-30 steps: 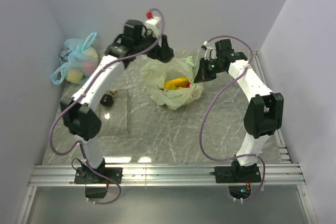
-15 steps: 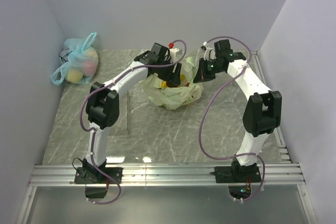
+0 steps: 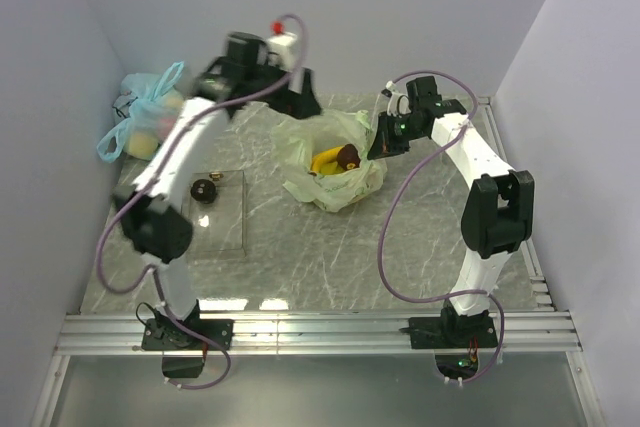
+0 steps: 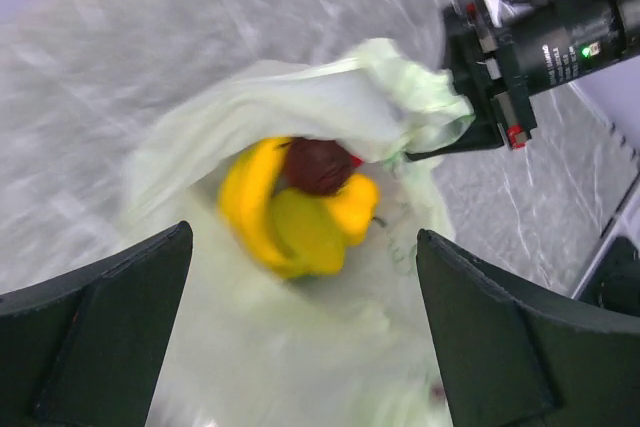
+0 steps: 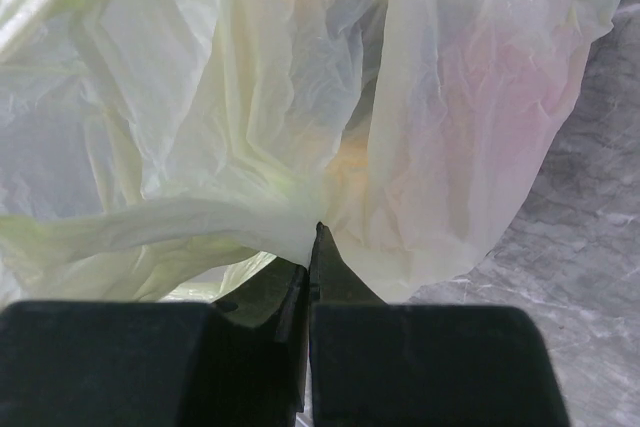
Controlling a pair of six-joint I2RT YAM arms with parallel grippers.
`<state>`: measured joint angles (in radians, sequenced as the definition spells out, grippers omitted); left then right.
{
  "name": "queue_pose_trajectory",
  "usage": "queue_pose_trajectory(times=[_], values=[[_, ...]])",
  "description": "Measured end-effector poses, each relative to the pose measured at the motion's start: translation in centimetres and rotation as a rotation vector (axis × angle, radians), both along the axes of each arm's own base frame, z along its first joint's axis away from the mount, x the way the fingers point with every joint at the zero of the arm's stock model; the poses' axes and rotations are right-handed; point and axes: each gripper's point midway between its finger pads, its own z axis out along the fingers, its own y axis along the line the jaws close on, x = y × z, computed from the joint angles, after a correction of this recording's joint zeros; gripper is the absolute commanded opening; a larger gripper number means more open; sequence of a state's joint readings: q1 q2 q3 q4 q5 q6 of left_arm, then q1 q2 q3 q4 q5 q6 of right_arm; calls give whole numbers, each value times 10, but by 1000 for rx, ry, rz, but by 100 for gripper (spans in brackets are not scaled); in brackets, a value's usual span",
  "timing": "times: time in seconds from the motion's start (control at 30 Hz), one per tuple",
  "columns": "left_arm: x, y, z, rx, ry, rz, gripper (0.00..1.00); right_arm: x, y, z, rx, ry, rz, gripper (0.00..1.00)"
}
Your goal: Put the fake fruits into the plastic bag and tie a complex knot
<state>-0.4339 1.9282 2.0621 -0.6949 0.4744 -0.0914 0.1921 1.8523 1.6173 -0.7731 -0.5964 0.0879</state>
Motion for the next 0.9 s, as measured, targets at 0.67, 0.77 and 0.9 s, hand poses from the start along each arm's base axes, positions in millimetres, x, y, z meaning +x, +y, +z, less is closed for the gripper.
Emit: queue_pose_trajectory(times=[0.67,0.77,0.9], values=[[-94,274,-141,441,350,484,84,-1,1,2,5,2,4,0],[-85,280,-153,470,365,526,83,-1,1,2,5,2,4,0],[-75,286,-177,509,410,559,83,0,1,2,4,1,3,0]])
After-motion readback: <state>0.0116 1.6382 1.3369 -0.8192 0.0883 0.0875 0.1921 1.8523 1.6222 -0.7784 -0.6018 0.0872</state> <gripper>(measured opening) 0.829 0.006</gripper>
